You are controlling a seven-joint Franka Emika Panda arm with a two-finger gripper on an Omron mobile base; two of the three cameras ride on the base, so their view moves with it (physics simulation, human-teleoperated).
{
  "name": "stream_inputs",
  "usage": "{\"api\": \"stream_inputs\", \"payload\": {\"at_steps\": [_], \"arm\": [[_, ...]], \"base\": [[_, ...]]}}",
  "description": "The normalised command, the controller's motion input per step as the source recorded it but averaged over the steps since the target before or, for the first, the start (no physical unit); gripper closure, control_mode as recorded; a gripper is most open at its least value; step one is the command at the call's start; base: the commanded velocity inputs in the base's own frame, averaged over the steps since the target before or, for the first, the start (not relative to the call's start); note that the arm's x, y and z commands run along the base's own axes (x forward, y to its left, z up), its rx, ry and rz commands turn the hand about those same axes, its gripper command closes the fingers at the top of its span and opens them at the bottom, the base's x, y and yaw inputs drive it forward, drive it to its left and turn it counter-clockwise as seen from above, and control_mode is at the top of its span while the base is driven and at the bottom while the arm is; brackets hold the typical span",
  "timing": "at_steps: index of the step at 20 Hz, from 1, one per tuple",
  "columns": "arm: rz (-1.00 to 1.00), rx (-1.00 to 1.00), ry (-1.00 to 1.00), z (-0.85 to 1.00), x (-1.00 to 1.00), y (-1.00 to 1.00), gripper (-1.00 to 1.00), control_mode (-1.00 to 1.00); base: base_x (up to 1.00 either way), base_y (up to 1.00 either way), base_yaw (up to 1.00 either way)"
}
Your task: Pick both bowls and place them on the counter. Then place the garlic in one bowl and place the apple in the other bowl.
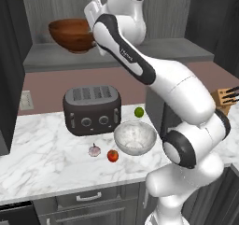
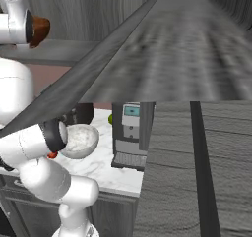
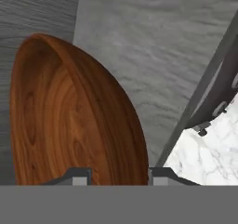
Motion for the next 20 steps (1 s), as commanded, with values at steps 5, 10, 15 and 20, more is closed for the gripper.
{"api": "stream_inputs", "payload": {"at_steps": [5,10,15,20], "arm": [[-0.1,0.05,-0.12,-0.03,-1.0,-0.38,1.0,-1.0],[-0.07,0.05,-0.03,-0.01,-1.0,-0.25,1.0,-1.0],[-0.01,0.02,0.0,-0.01,-1.0,-0.01,1.0,-1.0],[0.0,0.0,0.0,-0.07,-0.95,-0.01,1.0,-1.0]], "base": [[0.0,0.0,0.0],[0.0,0.0,0.0],[0.0,0.0,0.0],[0.0,0.0,0.0]]}}
